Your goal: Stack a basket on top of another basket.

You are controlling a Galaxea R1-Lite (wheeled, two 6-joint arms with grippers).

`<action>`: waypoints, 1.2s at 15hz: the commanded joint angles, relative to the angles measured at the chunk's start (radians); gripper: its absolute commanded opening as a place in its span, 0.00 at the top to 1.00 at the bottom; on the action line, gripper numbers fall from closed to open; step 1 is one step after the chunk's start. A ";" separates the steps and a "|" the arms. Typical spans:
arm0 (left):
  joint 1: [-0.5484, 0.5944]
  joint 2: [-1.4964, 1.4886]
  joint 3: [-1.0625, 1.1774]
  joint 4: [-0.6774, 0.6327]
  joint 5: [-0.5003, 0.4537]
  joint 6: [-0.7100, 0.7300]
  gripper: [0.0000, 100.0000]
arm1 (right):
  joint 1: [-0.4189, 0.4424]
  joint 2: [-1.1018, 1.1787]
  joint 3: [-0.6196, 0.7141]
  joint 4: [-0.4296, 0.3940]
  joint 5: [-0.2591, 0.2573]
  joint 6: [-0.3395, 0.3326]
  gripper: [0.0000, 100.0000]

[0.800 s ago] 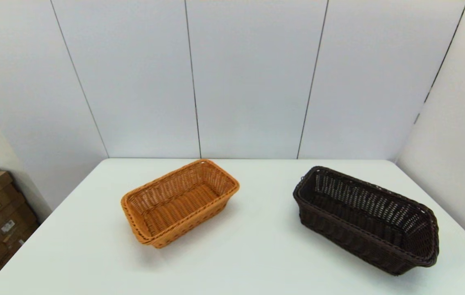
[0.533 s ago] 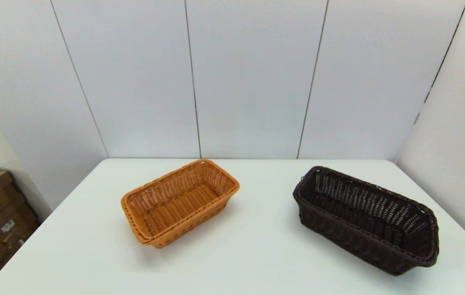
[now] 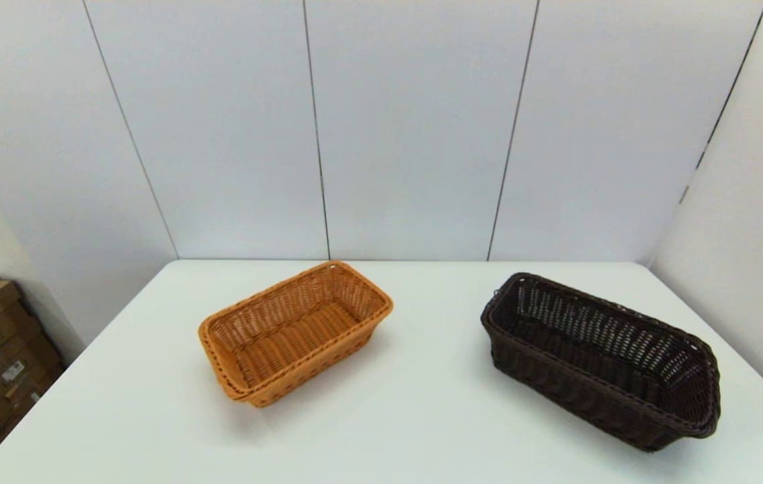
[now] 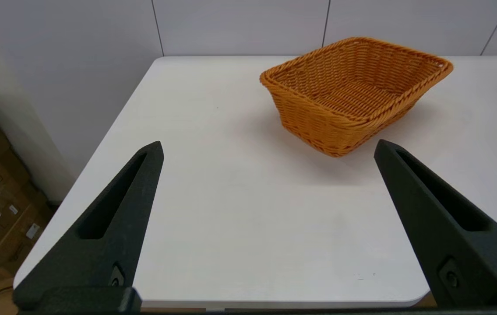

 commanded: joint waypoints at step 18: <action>-0.015 1.531 -1.060 0.675 -0.115 -0.425 0.00 | 0.000 0.000 0.000 0.000 0.000 -0.001 0.00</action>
